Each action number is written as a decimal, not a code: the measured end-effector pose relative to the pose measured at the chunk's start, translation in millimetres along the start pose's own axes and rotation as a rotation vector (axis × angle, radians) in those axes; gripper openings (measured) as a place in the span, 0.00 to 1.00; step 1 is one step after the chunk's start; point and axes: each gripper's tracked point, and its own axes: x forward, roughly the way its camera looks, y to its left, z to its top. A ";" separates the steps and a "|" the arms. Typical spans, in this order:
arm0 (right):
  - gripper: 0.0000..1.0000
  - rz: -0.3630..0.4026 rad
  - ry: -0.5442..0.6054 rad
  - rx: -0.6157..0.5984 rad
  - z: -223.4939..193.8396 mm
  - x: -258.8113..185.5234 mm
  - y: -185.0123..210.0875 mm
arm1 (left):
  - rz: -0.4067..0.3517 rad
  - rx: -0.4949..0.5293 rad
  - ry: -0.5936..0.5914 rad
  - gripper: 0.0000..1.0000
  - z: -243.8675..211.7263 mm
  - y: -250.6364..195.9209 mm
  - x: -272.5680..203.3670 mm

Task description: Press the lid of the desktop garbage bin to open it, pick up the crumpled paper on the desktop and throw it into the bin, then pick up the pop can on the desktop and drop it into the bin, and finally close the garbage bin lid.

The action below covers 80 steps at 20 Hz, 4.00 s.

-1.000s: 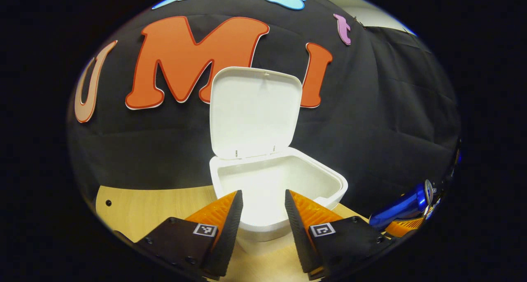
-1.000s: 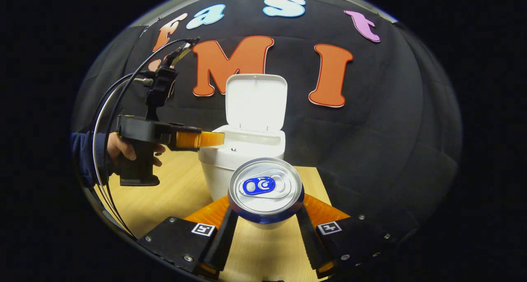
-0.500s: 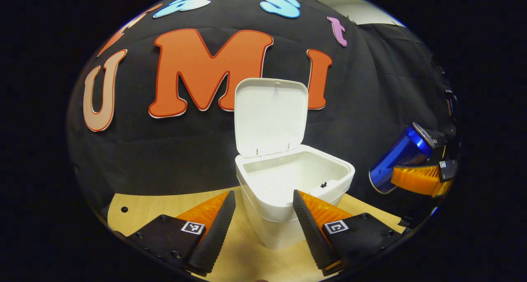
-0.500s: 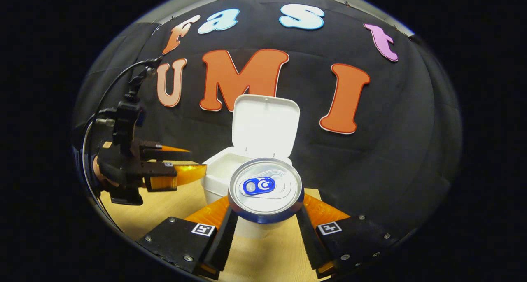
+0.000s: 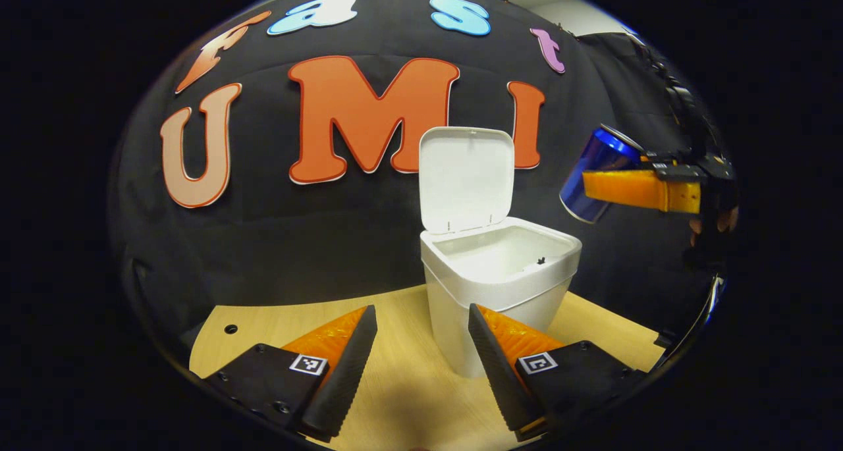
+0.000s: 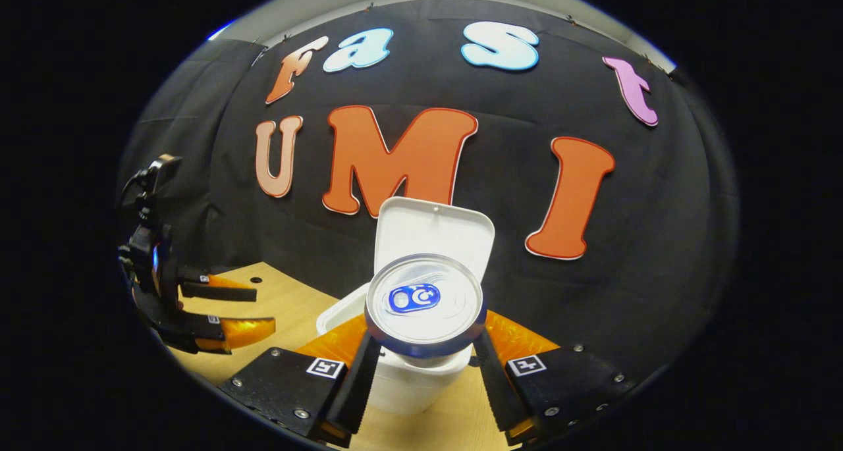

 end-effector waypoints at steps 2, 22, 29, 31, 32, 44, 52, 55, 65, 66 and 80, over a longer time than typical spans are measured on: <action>0.75 0.013 -0.020 -0.008 9.2 13.1 4.4 | 0.042 0.012 0.000 0.90 -5.5 11.3 -13.9; 0.76 0.068 0.079 0.030 -39.9 88.5 36.0 | 0.364 -0.021 0.020 1.00 -41.4 85.6 -129.2; 0.75 0.006 0.149 0.077 -66.0 91.1 43.2 | 0.330 -0.010 0.020 0.96 -40.7 98.7 -123.7; 0.76 -0.009 0.174 0.106 -74.5 91.6 43.1 | 0.308 -0.005 0.016 0.96 -39.9 98.3 -119.4; 0.76 -0.018 0.186 0.116 -78.0 92.5 42.4 | 0.301 -0.009 0.017 0.96 -40.7 98.7 -118.5; 0.77 -0.088 0.296 0.225 -107.1 99.5 47.2 | 0.272 -0.027 0.022 1.00 -45.4 122.7 -125.7; 0.77 -0.140 0.328 0.229 -113.6 104.6 44.7 | 0.285 -0.042 0.033 1.00 -51.2 140.3 -130.3; 0.79 -0.147 0.331 0.230 -114.5 105.3 42.3 | 0.279 -0.047 0.035 1.00 -53.0 142.0 -128.3; 0.81 -0.148 0.353 0.256 -114.1 98.0 34.9 | 0.260 -0.070 0.037 0.96 -55.9 141.8 -118.3; 0.81 -0.158 0.347 0.248 -111.9 98.1 31.7 | 0.259 -0.072 0.035 1.00 -55.1 141.7 -117.8; 0.81 -0.188 0.182 0.158 16.1 114.0 -12.2 | 0.280 -0.086 0.041 1.00 -60.4 154.6 -120.2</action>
